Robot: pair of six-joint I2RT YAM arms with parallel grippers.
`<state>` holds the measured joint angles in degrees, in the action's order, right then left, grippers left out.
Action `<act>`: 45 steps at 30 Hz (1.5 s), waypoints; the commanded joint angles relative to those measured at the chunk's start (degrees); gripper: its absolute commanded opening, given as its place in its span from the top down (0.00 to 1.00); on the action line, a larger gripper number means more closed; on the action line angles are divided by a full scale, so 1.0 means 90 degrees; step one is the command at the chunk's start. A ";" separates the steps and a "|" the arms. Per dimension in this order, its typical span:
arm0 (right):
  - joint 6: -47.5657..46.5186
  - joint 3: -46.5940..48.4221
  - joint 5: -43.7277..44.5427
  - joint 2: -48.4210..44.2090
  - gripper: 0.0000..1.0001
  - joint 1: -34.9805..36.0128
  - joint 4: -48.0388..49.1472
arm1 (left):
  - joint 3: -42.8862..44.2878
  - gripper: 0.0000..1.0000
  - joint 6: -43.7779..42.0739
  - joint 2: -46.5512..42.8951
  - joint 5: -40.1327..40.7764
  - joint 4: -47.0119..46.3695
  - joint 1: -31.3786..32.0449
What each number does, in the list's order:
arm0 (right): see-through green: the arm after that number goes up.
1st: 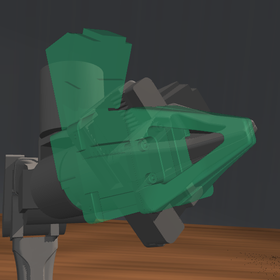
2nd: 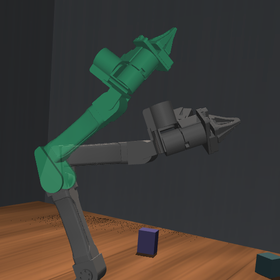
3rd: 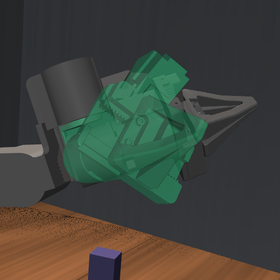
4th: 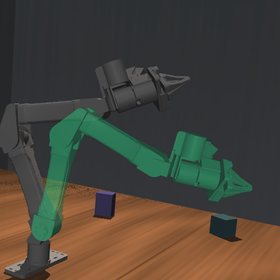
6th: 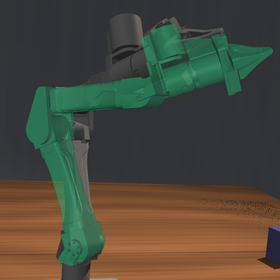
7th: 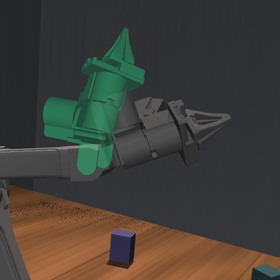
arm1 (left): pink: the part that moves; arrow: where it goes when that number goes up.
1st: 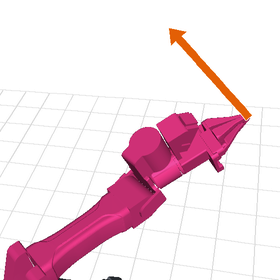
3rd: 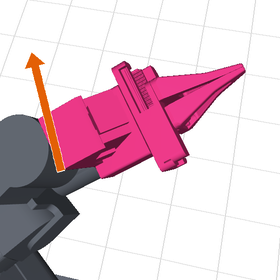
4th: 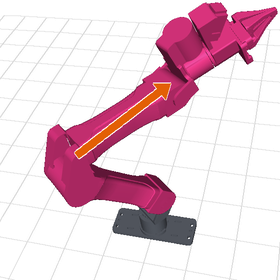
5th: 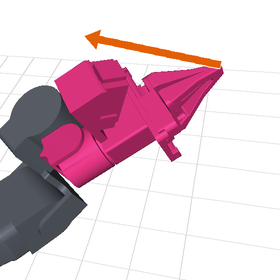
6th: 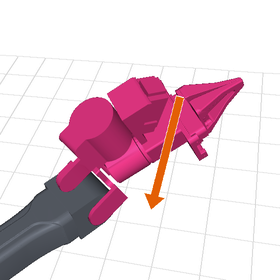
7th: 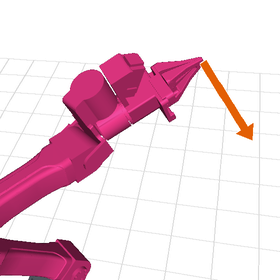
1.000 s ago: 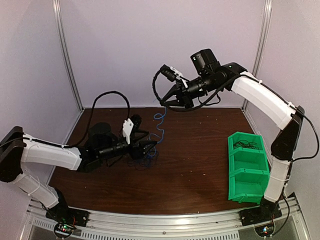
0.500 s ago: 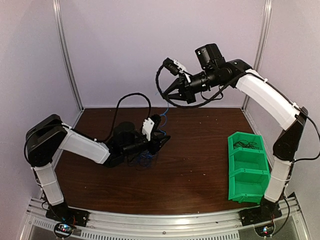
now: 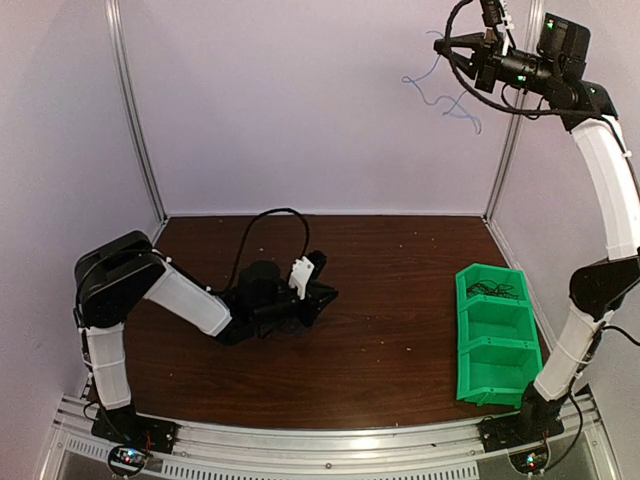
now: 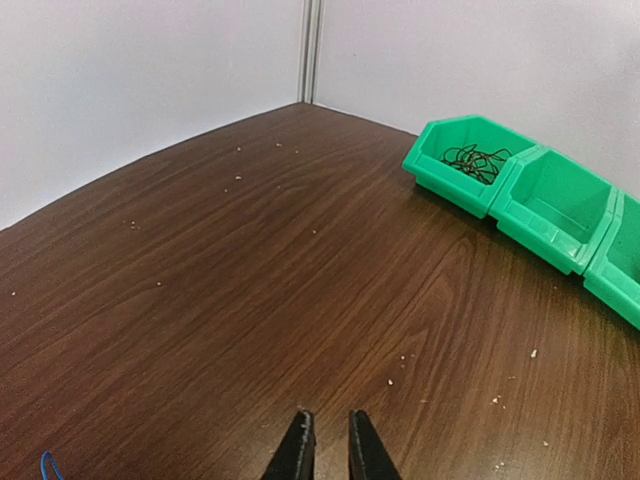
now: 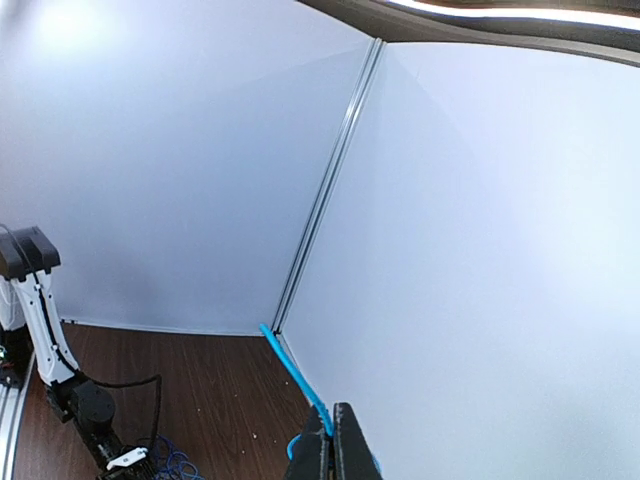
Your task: Untangle the cables
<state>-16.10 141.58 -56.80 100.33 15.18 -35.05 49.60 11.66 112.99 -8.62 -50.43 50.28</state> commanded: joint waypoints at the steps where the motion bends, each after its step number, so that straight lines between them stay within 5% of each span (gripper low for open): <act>1: 0.1093 0.0196 -0.0790 -0.0052 1.00 -0.0528 0.0932 | 0.0113 0.86 0.0075 0.0206 0.0228 0.0103 -0.0109; 11: 0.0994 -0.0869 -0.0860 -0.0443 1.00 -0.0962 0.0824 | -0.0005 0.85 0.0114 -0.0077 0.0282 0.0476 -0.0235; 26: -0.0594 -0.3877 0.0154 -0.1890 1.00 -0.1171 -0.0455 | 0.0367 0.47 0.0354 -0.1077 0.0471 0.1695 -0.0235; 39: -0.1272 -0.4732 0.0561 -0.2745 1.00 -0.2574 -0.1538 | 0.1048 0.46 0.0618 -0.0905 0.0774 0.2028 -0.0235; 45: -0.2136 -0.5018 0.0551 -0.2987 1.00 -0.3232 -0.2837 | 0.1076 0.46 0.0663 -0.1060 0.0865 0.2185 -0.0235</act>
<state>-28.73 98.45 -52.51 75.46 -11.09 -51.11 58.43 16.78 104.53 -2.13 -31.33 48.36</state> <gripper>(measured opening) 0.009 0.537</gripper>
